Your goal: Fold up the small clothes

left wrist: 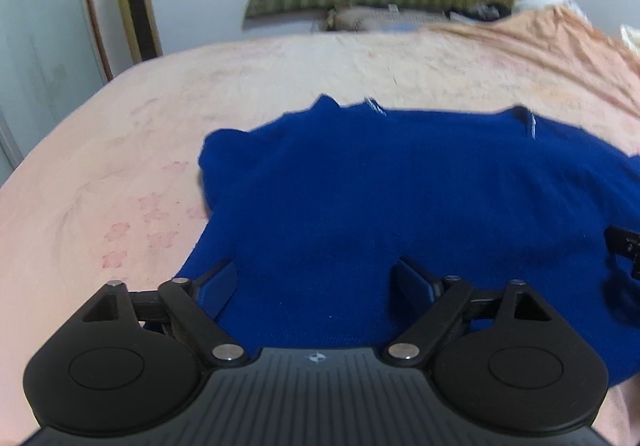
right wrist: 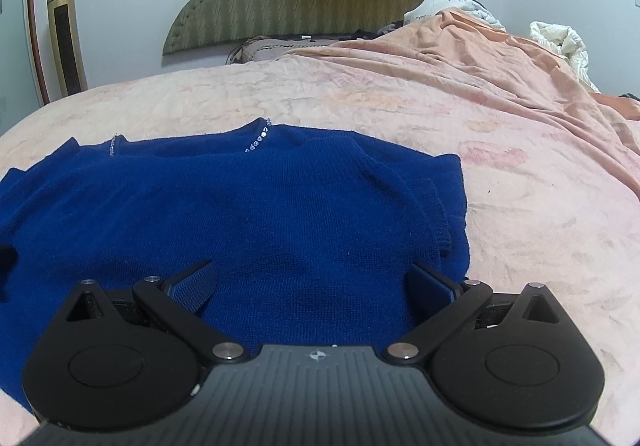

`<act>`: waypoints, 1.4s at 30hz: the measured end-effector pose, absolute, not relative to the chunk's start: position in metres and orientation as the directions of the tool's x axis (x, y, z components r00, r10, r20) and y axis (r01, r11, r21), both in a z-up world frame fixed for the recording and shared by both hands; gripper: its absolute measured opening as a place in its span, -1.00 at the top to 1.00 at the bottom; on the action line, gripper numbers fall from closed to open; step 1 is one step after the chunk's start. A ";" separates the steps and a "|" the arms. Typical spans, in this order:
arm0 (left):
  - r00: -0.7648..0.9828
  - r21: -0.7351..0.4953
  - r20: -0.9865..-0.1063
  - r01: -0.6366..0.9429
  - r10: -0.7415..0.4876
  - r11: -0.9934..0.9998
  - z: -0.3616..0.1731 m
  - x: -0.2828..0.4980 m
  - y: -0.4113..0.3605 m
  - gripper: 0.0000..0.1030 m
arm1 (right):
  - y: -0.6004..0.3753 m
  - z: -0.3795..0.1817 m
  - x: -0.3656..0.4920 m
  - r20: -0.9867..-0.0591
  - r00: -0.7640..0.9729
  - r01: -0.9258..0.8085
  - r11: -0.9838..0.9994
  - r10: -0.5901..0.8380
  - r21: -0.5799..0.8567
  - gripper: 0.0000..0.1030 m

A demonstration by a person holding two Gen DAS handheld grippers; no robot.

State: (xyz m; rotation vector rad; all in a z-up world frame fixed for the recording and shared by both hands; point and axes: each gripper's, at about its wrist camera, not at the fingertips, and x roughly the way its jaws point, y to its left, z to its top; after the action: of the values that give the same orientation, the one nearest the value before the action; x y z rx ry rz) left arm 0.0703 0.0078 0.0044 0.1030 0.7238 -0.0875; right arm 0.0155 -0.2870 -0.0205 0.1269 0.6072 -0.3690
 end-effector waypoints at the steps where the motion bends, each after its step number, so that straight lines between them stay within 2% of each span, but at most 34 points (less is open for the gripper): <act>1: 0.751 0.066 -0.659 0.118 -0.045 0.991 0.003 0.069 0.007 -0.76 | -0.288 -0.020 0.015 -0.578 0.760 0.375 0.927 -0.299 0.014 -1.00; 5: 0.794 0.107 -0.607 0.103 -0.017 0.989 -0.004 0.061 0.003 -0.92 | -0.286 -0.020 0.017 -0.581 0.755 0.377 0.926 -0.302 0.009 -1.00; 14: 0.802 0.087 -0.597 0.076 -0.010 0.993 -0.007 0.060 0.005 -0.98 | -0.285 -0.021 0.017 -0.581 0.755 0.377 0.926 -0.303 0.006 -1.00; 42: 0.796 0.099 -0.605 0.076 -0.001 0.992 -0.004 0.057 0.002 -0.99 | -0.286 -0.022 0.018 -0.583 0.754 0.377 0.926 -0.304 0.004 -1.00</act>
State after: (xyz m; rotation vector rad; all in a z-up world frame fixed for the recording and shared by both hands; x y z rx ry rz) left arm 0.0571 0.0018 -0.0043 0.1206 0.6488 -0.0415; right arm 0.0178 -0.2861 -0.0215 0.1240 0.6134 -0.3723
